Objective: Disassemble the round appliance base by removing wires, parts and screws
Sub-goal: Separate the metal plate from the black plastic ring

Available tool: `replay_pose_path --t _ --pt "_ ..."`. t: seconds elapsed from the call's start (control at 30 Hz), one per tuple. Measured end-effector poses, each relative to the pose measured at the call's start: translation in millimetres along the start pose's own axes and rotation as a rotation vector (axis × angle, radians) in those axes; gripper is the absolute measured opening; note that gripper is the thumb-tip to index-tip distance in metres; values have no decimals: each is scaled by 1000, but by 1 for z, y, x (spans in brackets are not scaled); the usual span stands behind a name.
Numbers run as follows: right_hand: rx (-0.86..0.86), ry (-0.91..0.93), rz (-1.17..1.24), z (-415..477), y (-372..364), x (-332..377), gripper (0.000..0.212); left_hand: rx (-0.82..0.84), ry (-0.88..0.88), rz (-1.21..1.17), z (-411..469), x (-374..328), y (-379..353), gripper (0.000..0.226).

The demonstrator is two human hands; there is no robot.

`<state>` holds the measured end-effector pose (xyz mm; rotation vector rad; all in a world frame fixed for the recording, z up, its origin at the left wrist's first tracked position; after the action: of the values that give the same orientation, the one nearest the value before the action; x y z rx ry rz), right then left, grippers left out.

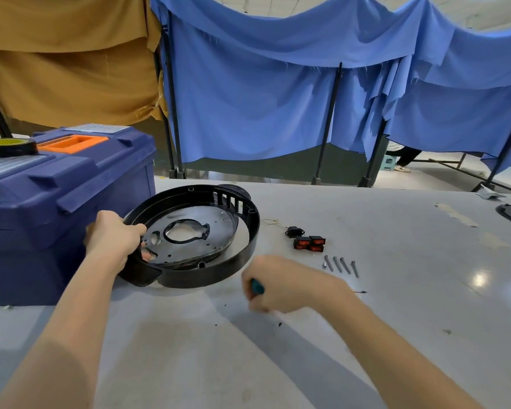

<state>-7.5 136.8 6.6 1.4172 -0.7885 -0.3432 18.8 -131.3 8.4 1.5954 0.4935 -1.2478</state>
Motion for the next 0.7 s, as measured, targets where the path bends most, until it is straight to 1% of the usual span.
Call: replay_pose_path --t 0.07,0.13,0.23,0.33,0.43,0.53,0.6,0.7 --pt "-26 -161 72 -3 19 -33 11 2 -11 10 -1 -1 1 12" --pt "-87 -286 98 -10 37 -68 10 6 -20 12 -2 -2 2 11" --pt "-154 -442 137 -24 53 -114 1 10 -33 20 -3 -4 2 11" --pt "-147 -566 167 -35 52 -145 6 6 -41 31 -5 -5 2 12" --pt "-111 -619 162 -37 43 -156 6 11 -44 38 -6 -6 3 10" --pt "-115 -620 178 -35 38 -158 11 8 -55 45 -8 -8 3 10" --pt "-130 -608 197 -34 40 -160 11 17 -54 49 -9 -8 4 10" --pt "-196 -591 174 -36 51 -165 11 50 -43 35 -10 -10 3 8"
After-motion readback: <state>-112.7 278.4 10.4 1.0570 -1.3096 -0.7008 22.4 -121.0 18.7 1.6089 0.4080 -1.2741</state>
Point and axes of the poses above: each hand's wrist, its own z-axis towards the middle knuckle, its own y-axis out of the back of the hand, x = y × z, the point moved 5 cm from there along z, towards the middle knuckle, and after that the axes turned 9 degrees about -x, right-handed, at the moved point
